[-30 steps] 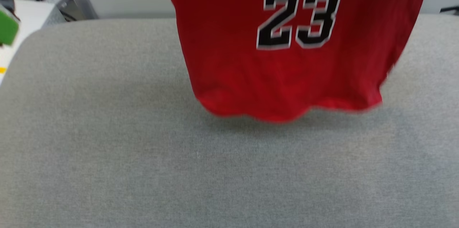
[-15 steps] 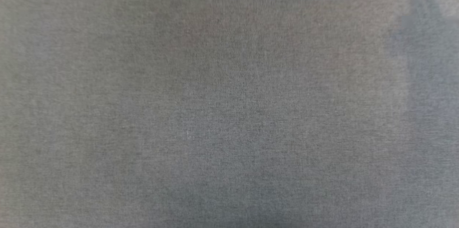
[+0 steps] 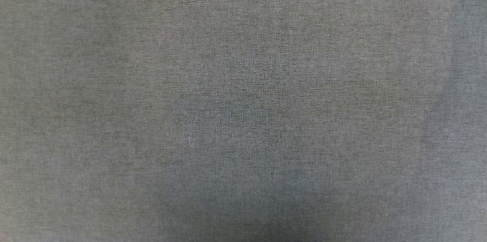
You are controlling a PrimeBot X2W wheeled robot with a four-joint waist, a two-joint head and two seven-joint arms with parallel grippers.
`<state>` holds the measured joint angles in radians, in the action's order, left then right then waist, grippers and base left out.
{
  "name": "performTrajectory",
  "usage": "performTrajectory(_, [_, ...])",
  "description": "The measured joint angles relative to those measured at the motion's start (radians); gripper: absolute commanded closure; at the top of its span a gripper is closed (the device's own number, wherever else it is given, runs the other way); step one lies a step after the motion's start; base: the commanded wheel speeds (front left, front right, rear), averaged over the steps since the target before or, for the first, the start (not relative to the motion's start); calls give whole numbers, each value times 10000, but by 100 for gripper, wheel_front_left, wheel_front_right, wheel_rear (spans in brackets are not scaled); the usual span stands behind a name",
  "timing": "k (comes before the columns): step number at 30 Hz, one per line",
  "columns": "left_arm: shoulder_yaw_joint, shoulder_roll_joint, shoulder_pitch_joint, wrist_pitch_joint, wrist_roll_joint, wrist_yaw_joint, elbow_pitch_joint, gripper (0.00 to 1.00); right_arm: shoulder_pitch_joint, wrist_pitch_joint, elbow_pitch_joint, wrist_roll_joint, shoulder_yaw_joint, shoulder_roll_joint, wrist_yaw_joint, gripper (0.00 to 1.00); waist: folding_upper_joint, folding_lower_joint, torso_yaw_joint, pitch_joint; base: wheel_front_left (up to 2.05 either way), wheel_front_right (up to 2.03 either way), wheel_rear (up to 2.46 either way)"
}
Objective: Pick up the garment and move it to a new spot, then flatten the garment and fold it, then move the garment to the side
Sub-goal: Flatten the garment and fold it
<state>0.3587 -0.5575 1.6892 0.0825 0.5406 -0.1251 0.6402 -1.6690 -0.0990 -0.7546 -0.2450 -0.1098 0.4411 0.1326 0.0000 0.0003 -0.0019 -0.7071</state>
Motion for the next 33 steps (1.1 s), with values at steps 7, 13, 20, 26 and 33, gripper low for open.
performTrajectory(7, [330, 161, -2227, -792, 690, -29, 545, 100, 1721, 309, -556, -546, -500, -52, 0, 100, 0, -2, 88, 519, 0, 0, 0])
performTrajectory(13, [702, 339, -4609, -1053, 1373, -35, 796, 100, 3808, 29, -876, -1327, -1139, 33, 0, 100, 0, -2, 139, 1326, 0, 0, 0])
performTrajectory(20, [1210, 293, -7003, -527, 2130, -81, 790, 100, 5995, -767, -848, -2272, -1745, 332, 2, 100, 0, -4, 179, 2486, 0, 0, 0])
performTrajectory(26, [1567, 190, -8872, 364, 2683, -113, 568, 100, 7699, -1430, -673, -2945, -1923, 658, 35, 100, 0, -4, 209, 3534, 0, 0, 0])
performTrajectory(33, [1582, -82, -10897, 1005, 3340, 56, -290, 100, 9426, -2123, -155, -3636, -1912, 917, 77, 100, 0, -4, 208, 4677, 0, 0, 0])
